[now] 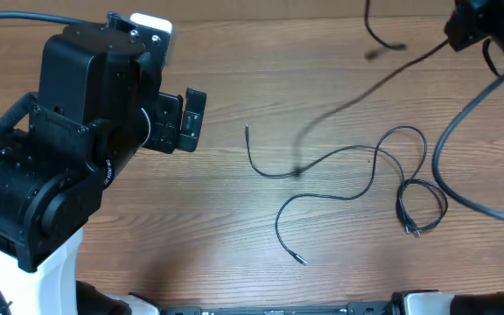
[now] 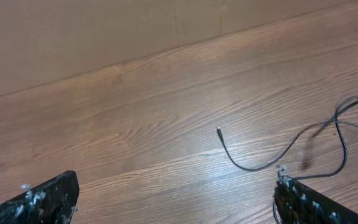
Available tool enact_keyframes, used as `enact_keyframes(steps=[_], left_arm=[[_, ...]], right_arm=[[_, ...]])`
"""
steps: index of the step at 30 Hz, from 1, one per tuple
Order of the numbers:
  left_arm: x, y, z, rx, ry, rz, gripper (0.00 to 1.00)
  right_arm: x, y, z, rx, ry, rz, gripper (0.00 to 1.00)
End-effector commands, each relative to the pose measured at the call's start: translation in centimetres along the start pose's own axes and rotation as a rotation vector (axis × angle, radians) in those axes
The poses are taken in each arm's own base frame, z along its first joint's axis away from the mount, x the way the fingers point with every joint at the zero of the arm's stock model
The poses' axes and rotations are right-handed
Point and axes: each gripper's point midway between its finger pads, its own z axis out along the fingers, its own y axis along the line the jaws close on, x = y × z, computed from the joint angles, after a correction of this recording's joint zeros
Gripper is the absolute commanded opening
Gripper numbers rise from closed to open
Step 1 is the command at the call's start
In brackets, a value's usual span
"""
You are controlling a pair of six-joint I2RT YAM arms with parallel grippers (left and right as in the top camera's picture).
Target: Untangle cables
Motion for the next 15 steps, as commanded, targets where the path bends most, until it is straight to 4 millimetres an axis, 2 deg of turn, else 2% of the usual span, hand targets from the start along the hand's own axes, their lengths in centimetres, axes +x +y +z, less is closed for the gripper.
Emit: enact_keyframes(steps=[1,3,6,9,12,15], left_arm=[[0.0,0.0,-0.3,0.007,-0.006,0.012,1.0],[0.0,0.0,-0.3,0.007,-0.005,0.012,1.0],[0.0,0.0,-0.3,0.008,-0.005,0.011,0.99],[0.0,0.0,-0.3,0.007,-0.005,0.012,0.99],[0.0,0.0,-0.3,0.006,-0.005,0.034,0.99],[0.0,0.0,-0.2,0.006,-0.007,0.075,1.0]], right_arm=[[3.0,-5.2,2.7,0.204,0.109,-0.214,0.04],[4.5,-8.5,5.1,0.279,0.111,-0.2,0.04],[6.4,-13.4,8.4,0.379,0.056,-0.07,0.04],[8.1,-17.8,10.7,0.464,-0.02,0.012,0.04],[8.5,-20.9,11.7,0.531,-0.104,-0.006,0.04],[7.4,-23.8,11.0,0.611,-0.197,-0.096,0.04]])
